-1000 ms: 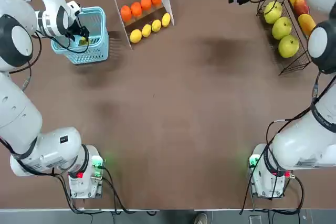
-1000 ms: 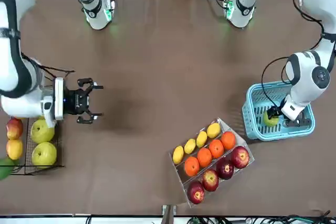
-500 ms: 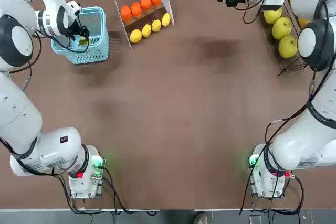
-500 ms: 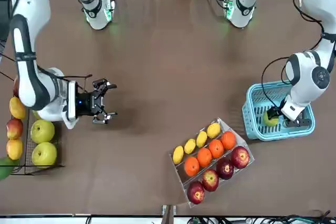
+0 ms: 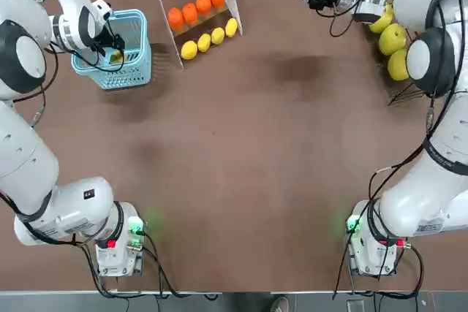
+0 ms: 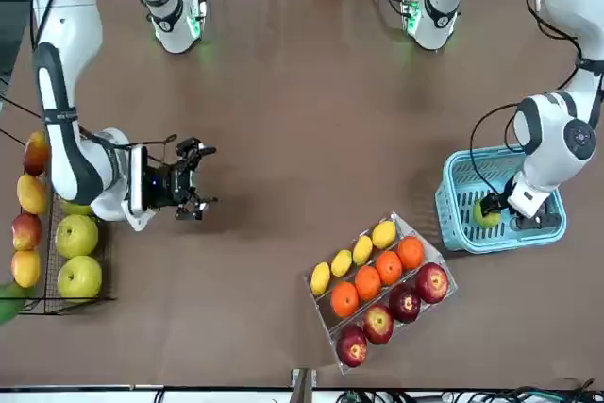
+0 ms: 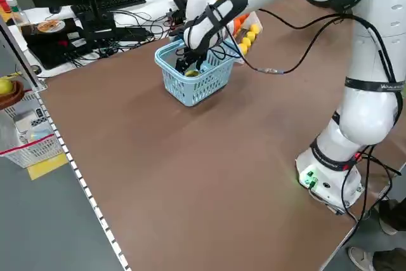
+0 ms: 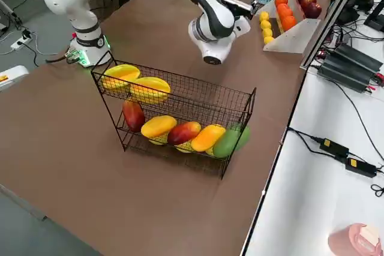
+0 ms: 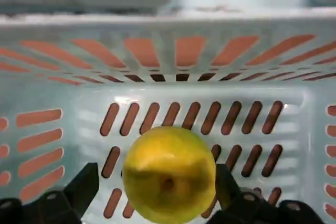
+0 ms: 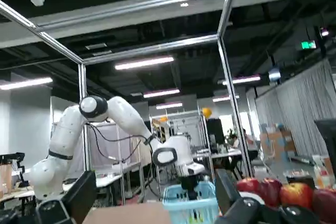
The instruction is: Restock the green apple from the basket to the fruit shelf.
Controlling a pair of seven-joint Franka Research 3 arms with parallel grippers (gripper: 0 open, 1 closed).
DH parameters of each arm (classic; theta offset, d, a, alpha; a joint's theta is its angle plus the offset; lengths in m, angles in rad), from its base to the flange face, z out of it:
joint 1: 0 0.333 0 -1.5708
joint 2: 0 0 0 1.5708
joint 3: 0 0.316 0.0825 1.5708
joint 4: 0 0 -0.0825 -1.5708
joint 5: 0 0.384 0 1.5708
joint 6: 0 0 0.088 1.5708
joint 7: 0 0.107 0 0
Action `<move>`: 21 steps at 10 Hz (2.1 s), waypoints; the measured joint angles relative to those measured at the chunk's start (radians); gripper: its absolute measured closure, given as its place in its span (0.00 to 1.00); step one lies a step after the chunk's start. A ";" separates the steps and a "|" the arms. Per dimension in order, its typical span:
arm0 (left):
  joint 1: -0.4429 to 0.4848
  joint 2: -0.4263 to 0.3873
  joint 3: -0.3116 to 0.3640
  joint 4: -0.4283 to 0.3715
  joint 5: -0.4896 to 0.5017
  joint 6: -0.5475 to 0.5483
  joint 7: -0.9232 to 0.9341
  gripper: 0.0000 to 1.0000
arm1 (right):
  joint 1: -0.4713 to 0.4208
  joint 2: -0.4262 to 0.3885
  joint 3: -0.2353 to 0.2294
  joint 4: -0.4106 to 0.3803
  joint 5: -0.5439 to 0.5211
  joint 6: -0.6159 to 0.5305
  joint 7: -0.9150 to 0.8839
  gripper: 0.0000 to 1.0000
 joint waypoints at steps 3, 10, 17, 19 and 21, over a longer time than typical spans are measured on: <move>0.000 0.000 0.000 0.000 -0.032 -0.002 0.000 0.02 | 0.018 0.028 -0.001 -0.002 0.027 -0.021 -0.013 0.00; -0.004 0.050 -0.009 0.000 -0.071 -0.003 0.000 0.03 | 0.036 0.029 0.000 -0.023 0.027 -0.027 -0.048 0.00; -0.004 -0.014 -0.027 0.137 -0.071 -0.248 -0.001 0.13 | 0.041 0.029 -0.003 -0.030 0.027 -0.041 -0.091 0.00; -0.004 -0.089 -0.028 0.192 -0.071 -0.429 -0.004 0.13 | 0.041 0.029 -0.006 -0.036 0.028 -0.045 -0.093 0.00; -0.004 -0.154 -0.037 0.196 -0.072 -0.502 -0.028 0.13 | 0.040 0.029 -0.008 -0.037 0.028 -0.047 -0.093 0.00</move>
